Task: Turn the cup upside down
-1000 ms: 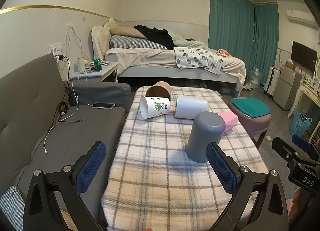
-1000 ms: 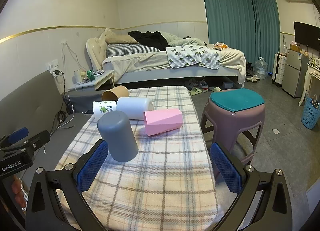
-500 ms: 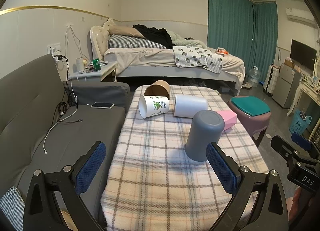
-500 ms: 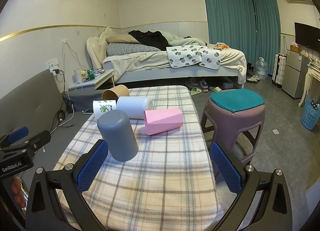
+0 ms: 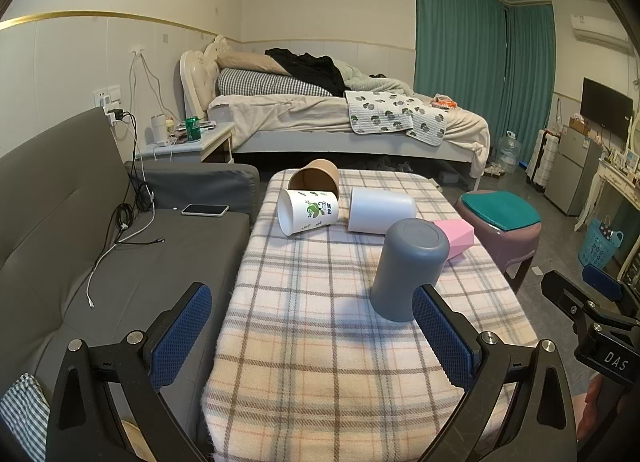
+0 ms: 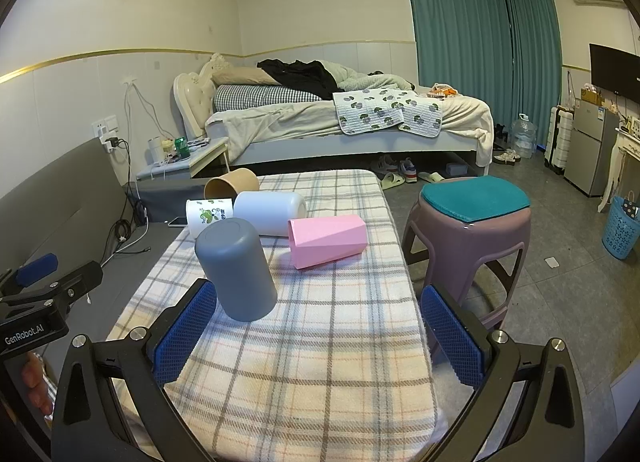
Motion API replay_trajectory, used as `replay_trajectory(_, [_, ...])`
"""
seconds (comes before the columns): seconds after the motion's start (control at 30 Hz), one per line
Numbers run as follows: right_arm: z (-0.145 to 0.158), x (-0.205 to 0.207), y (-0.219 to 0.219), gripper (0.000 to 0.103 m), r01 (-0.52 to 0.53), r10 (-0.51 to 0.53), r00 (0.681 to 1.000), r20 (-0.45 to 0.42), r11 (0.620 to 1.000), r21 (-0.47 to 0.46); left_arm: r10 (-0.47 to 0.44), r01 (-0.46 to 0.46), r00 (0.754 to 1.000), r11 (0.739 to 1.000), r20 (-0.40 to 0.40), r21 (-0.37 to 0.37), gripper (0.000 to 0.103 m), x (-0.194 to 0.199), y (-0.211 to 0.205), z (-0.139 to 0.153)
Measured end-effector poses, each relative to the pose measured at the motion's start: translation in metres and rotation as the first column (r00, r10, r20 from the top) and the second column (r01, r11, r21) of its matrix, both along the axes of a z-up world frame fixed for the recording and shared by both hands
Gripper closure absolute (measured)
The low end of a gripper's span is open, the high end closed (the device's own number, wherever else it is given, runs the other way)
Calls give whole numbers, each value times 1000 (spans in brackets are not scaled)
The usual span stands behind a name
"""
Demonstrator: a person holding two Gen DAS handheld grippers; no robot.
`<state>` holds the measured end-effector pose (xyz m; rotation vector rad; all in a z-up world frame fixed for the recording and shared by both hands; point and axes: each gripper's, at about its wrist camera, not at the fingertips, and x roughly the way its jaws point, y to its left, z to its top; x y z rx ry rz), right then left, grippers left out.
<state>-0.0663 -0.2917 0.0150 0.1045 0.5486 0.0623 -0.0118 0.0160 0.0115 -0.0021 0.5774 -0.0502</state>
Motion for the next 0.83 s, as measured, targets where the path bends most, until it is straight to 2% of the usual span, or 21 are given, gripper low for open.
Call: replay_trajectory(0.83, [-2,0,1,0,0,0,1000,-2,1000,-1,-2,2,1000,1000,-4,2,0,-2,-1,-6])
